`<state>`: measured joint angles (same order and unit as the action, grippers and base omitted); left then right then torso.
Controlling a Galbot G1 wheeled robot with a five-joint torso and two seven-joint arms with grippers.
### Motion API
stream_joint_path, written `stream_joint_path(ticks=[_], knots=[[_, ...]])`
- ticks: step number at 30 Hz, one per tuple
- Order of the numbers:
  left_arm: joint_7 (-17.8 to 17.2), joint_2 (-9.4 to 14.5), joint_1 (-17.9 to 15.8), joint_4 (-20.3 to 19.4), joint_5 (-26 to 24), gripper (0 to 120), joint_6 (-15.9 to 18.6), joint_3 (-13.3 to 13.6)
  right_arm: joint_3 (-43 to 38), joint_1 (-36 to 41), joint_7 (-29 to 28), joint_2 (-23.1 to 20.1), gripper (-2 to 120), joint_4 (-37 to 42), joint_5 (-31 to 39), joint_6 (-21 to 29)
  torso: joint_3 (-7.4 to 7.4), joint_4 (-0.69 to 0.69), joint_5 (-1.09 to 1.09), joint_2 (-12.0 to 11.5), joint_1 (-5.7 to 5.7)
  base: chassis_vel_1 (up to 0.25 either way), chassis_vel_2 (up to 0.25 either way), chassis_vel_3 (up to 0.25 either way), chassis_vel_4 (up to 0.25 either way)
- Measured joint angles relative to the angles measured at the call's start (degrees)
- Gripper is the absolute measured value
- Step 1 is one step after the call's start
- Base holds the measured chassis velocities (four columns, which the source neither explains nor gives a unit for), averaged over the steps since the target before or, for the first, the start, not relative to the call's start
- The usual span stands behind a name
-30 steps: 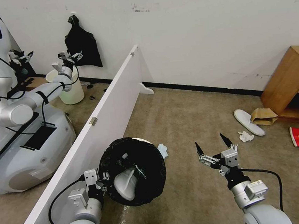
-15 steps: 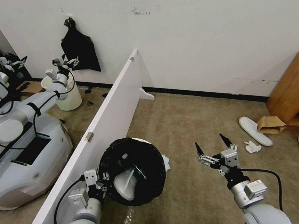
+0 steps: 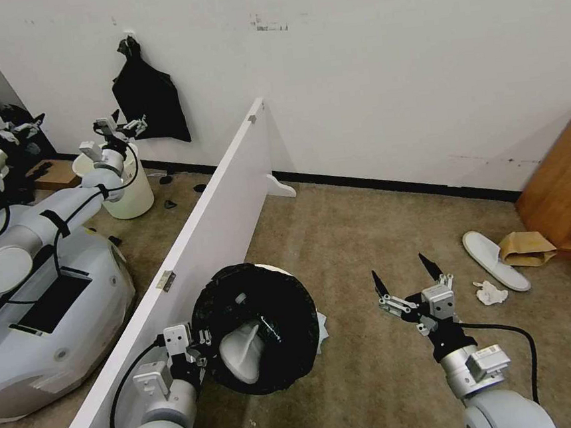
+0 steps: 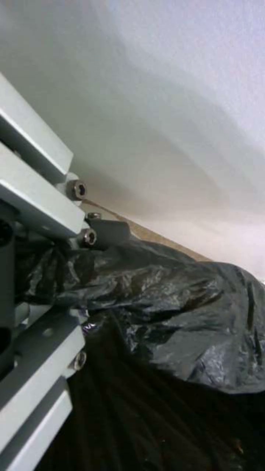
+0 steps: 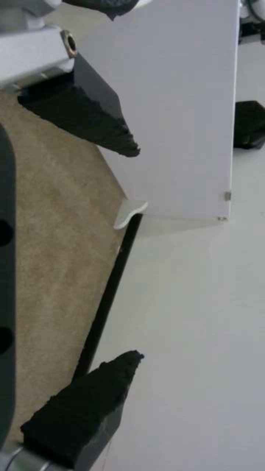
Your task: Pick up the trash bin, then pick up the garbage from the floor and place it into the trash bin.
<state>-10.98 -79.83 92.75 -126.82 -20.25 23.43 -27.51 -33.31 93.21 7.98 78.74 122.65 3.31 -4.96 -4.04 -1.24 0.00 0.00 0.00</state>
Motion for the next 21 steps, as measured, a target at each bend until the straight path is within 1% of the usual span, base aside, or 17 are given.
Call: stream_joint_path(ticks=[11, 17, 19, 21], knots=[[0.2, -0.1, 0.5, -0.4, 0.8, 2, -0.3, 0.7, 0.0, 0.2, 0.0, 0.0, 100, 0.1, -0.3, -0.1, 0.0, 0.0, 0.0, 0.0, 0.0, 0.0, 0.0, 0.0, 0.0], [0.2, 0.0, 0.6, -0.5, 1.1, 2, -0.3, 1.3, 0.1, -0.2, 0.0, -0.9, 100, -0.7, 0.2, 0.1, 0.0, 0.0, 0.0, 0.0, 0.0, 0.0, 0.0, 0.0, 0.0], [0.2, 0.1, 0.7, -0.5, 1.4, 2, -0.3, 1.6, 0.3, -0.5, -0.2, -1.7, 100, -1.2, 0.9, 0.4, 0.0, 0.0, 0.0, 0.0, 0.0, 0.0, 0.0, 0.0, 0.0], [0.3, 0.5, 0.9, -0.7, 1.8, 2, -0.3, 2.3, 0.9, -1.4, -1.5, -4.6, 100, -2.0, 3.5, 1.6, 0.0, 0.0, 0.01, 0.0, 0.0, 0.0, 0.0, 0.0, 0.0]])
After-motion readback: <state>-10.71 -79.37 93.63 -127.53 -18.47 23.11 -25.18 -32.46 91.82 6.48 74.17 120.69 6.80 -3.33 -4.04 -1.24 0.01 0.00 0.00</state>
